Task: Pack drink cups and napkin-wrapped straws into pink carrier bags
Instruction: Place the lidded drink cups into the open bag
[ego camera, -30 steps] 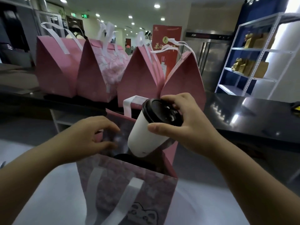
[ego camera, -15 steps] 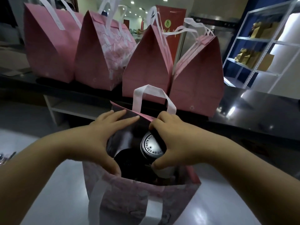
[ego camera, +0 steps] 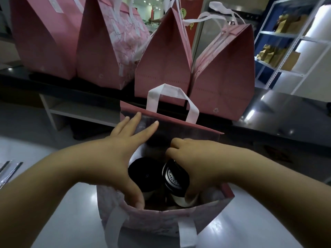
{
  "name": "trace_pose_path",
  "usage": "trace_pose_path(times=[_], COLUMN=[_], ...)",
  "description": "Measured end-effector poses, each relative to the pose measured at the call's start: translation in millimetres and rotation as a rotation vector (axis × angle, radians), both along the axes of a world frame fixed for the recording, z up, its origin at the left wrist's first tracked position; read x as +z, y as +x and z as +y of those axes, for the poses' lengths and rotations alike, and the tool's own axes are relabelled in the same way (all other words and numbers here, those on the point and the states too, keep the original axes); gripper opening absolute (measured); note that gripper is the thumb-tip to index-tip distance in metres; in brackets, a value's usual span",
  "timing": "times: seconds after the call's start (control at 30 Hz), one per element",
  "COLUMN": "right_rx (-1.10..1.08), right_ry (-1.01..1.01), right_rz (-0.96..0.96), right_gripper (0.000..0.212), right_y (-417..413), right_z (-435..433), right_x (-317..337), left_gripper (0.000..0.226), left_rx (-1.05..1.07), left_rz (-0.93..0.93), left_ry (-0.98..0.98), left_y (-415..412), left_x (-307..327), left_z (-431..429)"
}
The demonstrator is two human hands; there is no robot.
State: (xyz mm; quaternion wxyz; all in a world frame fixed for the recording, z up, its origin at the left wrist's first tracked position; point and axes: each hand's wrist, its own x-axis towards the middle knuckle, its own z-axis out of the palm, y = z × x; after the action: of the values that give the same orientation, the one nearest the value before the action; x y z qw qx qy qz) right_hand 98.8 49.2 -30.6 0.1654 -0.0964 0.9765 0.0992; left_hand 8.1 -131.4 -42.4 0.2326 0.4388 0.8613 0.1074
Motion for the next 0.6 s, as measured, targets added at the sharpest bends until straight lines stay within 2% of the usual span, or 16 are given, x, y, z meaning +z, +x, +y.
trace_pose_path(times=[0.27, 0.6], right_rx=[-0.017, -0.056], right_ry=[0.075, 0.029], right_rz=[-0.063, -0.047], right_gripper=[0.088, 0.09], right_y=[-16.0, -19.4], right_z=[-4.4, 2.1], right_x=[-21.8, -25.9], left_gripper=[0.141, 0.139], left_rx=[-0.026, -0.021], left_rz=[-0.002, -0.022], left_ry=[0.008, 0.06], left_y=[0.8, -2.2], left_x=[1.4, -2.8], left_z=[-4.5, -8.6])
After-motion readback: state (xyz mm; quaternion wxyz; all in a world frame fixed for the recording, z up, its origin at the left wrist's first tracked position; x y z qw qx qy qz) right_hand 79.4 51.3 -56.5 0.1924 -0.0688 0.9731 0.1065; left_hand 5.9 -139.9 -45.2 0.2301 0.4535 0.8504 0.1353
